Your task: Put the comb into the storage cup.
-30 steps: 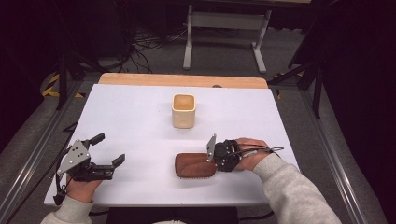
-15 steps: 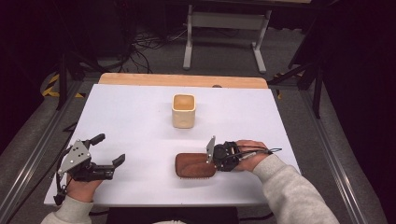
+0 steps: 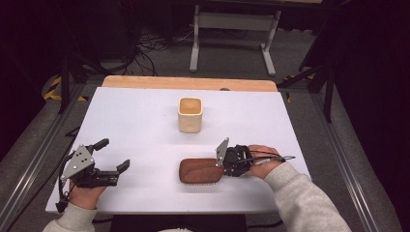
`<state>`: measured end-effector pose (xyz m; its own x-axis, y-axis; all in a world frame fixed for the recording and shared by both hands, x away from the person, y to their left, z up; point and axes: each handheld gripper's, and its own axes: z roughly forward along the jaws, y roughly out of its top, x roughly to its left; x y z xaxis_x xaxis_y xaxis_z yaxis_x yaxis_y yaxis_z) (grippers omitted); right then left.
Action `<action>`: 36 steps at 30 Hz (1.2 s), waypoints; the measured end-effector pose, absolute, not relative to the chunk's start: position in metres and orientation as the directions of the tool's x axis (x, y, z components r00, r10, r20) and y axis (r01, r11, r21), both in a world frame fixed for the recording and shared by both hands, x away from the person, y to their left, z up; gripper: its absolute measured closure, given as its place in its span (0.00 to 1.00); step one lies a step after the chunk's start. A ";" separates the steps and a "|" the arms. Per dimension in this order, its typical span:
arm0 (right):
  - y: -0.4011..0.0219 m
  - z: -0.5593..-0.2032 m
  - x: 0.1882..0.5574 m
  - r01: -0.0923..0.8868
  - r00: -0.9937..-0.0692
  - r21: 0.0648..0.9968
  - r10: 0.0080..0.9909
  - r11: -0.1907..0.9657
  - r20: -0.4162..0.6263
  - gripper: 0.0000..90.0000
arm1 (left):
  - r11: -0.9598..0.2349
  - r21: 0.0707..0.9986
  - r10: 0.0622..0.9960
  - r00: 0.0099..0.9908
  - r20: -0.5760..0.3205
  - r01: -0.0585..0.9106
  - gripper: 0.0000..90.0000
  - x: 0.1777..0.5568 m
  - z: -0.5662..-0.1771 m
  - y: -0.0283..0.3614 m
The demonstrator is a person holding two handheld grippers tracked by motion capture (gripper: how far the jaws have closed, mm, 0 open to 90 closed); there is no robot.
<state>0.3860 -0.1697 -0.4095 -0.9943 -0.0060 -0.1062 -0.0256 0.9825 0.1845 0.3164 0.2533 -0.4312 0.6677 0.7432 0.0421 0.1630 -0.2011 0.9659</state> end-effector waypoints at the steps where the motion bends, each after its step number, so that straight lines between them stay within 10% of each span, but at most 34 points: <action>1: -0.171 -0.409 0.386 -0.019 -0.994 0.200 0.003 0.980 -0.108 0.81 | -0.203 0.966 0.743 0.668 0.043 0.163 0.03 0.316 -0.431 0.253; 36: -0.185 -0.381 0.367 -0.018 -0.965 0.592 0.142 0.805 -0.222 0.81 | -0.186 0.971 0.732 0.680 0.034 0.152 0.04 0.318 -0.434 0.251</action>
